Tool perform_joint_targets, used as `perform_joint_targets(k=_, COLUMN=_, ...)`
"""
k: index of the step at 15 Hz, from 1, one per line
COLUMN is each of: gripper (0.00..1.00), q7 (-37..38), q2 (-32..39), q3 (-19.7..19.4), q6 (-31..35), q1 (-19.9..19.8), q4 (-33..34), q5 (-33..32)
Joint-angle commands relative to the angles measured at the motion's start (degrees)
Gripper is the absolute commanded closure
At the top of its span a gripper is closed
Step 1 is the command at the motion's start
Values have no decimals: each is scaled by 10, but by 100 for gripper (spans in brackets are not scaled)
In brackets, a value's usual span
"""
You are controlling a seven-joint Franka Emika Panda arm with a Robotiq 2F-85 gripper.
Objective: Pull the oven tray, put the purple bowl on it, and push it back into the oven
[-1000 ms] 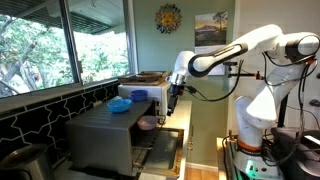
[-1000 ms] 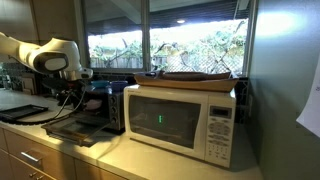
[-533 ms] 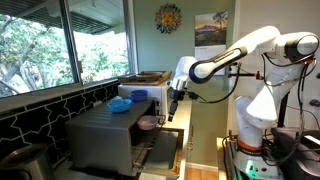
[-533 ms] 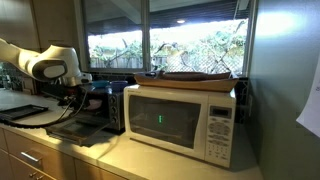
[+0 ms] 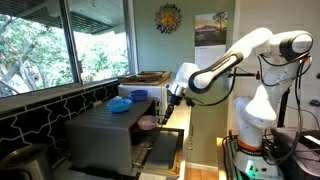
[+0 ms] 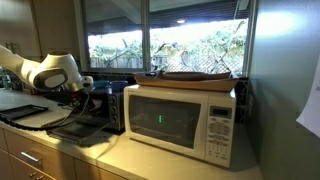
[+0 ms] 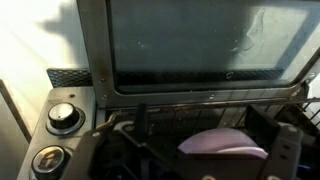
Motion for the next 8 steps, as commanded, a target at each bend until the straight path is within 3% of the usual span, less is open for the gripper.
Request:
perform_joint_targets(k=1, gripper=0, q7=-7, q2=31, q3=-7, q6=38, q1=12, q4=0, q5=-6)
perform_joint_targets(k=8, gripper=0, q7=-21, q2=28, q3=-21, q6=19, q1=23, q4=2, q5=-3)
